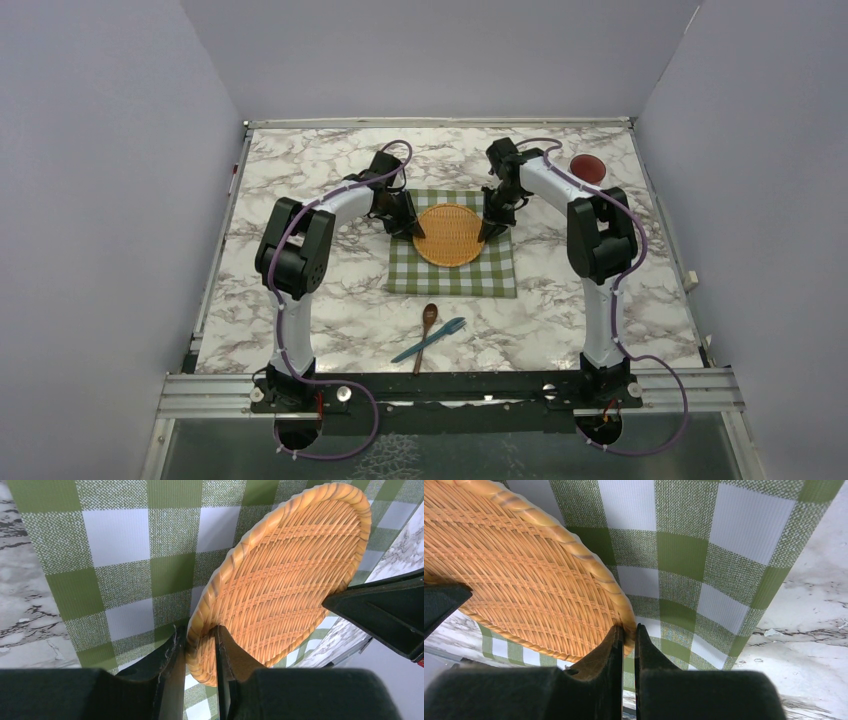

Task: Set the dinner table for one person
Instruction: Place the plate on the napkin.

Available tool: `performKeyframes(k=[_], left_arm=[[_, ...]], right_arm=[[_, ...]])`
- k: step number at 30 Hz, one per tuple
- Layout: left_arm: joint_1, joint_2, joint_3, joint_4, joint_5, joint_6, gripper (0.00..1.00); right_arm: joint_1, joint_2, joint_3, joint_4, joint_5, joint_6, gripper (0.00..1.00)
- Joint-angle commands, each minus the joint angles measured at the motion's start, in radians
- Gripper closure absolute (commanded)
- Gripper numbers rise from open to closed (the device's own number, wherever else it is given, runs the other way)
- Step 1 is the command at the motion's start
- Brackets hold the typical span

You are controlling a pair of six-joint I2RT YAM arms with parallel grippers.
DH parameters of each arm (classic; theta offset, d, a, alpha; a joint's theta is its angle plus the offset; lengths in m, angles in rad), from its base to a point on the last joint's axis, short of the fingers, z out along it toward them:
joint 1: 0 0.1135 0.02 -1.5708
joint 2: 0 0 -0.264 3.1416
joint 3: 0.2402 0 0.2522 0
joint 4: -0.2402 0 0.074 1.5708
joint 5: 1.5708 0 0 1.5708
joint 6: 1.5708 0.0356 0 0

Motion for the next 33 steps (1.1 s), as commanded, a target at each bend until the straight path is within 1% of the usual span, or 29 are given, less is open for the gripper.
performKeyframes(k=[1,16,24,33], left_arm=[[-0.149,-0.007,-0.001,0.054,0.258,-0.085,0.86],[-0.16,-0.061,-0.036,0.048,0.257,-0.101,0.87],[-0.161,-0.066,-0.04,0.041,0.249,-0.099,0.87],[-0.161,-0.045,-0.01,0.019,0.224,-0.081,0.87]], right_arm=[[0.079,0.016,0.026,0.189,-0.23,0.058,0.99],[0.111,-0.073,-0.049,0.164,-0.229,0.045,0.99],[0.135,-0.085,-0.073,0.154,-0.241,0.039,0.99],[0.164,-0.101,-0.106,0.157,-0.25,0.039,0.99]])
